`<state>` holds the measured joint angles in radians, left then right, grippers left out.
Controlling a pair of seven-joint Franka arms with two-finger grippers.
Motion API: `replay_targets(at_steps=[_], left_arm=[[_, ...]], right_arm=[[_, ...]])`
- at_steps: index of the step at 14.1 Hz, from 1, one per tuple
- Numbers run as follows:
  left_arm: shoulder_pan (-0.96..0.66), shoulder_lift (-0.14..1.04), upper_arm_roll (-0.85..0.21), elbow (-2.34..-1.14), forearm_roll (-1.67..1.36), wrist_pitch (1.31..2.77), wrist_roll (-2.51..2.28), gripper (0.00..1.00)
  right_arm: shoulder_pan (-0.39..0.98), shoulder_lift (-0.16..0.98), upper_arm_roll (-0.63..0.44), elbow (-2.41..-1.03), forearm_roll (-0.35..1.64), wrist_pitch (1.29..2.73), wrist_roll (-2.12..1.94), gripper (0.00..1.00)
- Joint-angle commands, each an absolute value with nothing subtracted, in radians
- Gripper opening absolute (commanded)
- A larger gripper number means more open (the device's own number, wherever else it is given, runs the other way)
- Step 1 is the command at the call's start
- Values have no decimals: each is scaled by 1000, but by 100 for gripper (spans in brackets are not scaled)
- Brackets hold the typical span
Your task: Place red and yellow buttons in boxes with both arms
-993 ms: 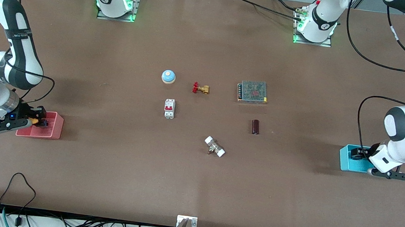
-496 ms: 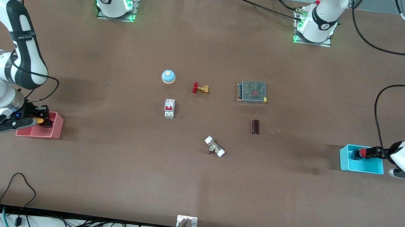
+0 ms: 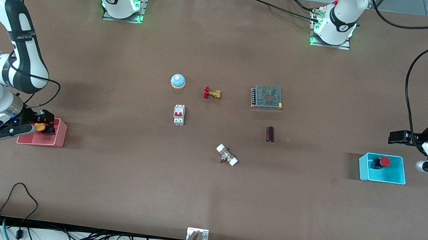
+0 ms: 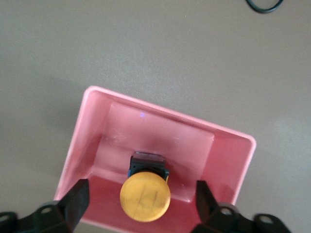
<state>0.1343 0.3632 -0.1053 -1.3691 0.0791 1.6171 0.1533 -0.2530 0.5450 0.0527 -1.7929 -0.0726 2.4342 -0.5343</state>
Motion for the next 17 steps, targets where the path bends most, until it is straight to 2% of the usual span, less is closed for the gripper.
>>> replay_targets(at_steps=[1, 5, 6, 8, 9, 12, 14, 17], left_arm=[[140, 292, -153, -1371, 81, 1554, 143, 100], [164, 269, -144, -1396, -3, 1519, 140, 100], [141, 211, -135, -1464, -14, 1541, 126, 100], [43, 15, -50, -1729, -5, 1760, 112, 100], [28, -27, -32, -1797, -11, 1835, 113, 100], [-54, -43, 60, -1780, 6, 1835, 115, 100], [-46, -44, 60, -1769, 9, 1740, 117, 100], [-48, -32, 58, -1737, 9, 1720, 123, 100]], right_arm=[[-238, 419, 61, -1809, -54, 2302, -542, 100], [-158, 249, 66, -1805, -55, 2061, -338, 100], [-135, 211, 67, -1804, -55, 2019, -330, 100], [-110, 134, 67, -1801, -54, 1920, -275, 100], [-103, 97, 67, -1786, -54, 1873, -234, 100], [-54, 51, 69, -1695, -54, 1740, -170, 100], [-49, 48, 77, -1652, -49, 1675, -161, 100], [-48, 31, 75, -1634, -28, 1645, -158, 100]])
